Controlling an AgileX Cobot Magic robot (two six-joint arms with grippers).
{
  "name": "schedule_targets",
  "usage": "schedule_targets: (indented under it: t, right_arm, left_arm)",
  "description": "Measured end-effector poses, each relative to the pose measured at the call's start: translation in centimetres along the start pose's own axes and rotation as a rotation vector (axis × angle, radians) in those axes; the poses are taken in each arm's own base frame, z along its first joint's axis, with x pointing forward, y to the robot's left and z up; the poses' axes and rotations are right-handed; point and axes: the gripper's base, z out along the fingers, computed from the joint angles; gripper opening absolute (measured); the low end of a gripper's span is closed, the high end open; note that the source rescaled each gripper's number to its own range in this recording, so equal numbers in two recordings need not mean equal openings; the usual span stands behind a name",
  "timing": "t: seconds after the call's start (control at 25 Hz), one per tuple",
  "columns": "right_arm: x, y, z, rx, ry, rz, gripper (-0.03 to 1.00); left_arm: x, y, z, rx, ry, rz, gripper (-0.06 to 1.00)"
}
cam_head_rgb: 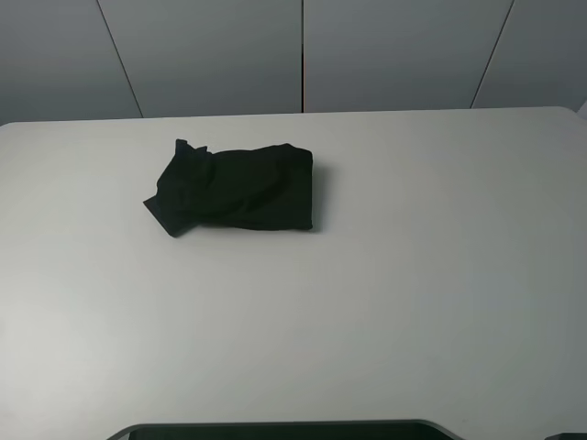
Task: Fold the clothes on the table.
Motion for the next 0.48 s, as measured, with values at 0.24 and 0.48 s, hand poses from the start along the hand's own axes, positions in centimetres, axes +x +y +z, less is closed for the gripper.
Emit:
schedule_targets:
  t: [0.24, 0.48]
  right_arm:
    - [-0.03, -0.02, -0.02, -0.014, -0.004, -0.01, 1.0]
    - [-0.03, -0.02, -0.03, -0.016, -0.004, -0.015, 1.0]
  left_arm:
    - [0.0, 0.0, 0.0, 0.0, 0.0, 0.0, 0.99]
    - [0.0, 0.0, 0.0, 0.0, 0.0, 0.0, 0.99]
